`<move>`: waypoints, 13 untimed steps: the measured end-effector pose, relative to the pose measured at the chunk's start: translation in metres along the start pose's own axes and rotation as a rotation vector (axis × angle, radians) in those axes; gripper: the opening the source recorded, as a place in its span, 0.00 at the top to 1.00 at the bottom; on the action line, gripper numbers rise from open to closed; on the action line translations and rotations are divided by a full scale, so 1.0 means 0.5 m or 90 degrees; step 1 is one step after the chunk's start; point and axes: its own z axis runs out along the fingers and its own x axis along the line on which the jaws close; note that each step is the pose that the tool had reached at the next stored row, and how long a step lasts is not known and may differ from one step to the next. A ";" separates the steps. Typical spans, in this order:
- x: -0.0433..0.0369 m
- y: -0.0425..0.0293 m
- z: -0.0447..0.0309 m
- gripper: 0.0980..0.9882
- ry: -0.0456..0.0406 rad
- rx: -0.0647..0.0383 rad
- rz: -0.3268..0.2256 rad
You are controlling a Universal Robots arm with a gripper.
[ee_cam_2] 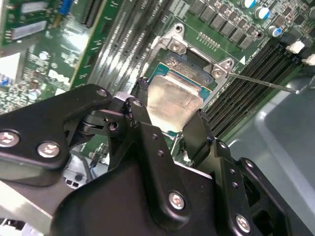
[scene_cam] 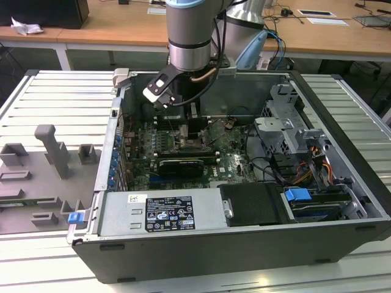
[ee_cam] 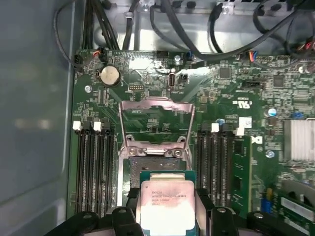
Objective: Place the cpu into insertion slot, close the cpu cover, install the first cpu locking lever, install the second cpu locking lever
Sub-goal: 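Place the cpu into insertion slot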
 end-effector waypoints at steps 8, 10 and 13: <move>0.015 -0.003 0.043 0.52 -0.0006 0.000 0.008; 0.016 -0.003 0.051 0.52 -0.0011 0.000 0.016; 0.016 -0.003 0.054 0.52 -0.0014 0.000 0.018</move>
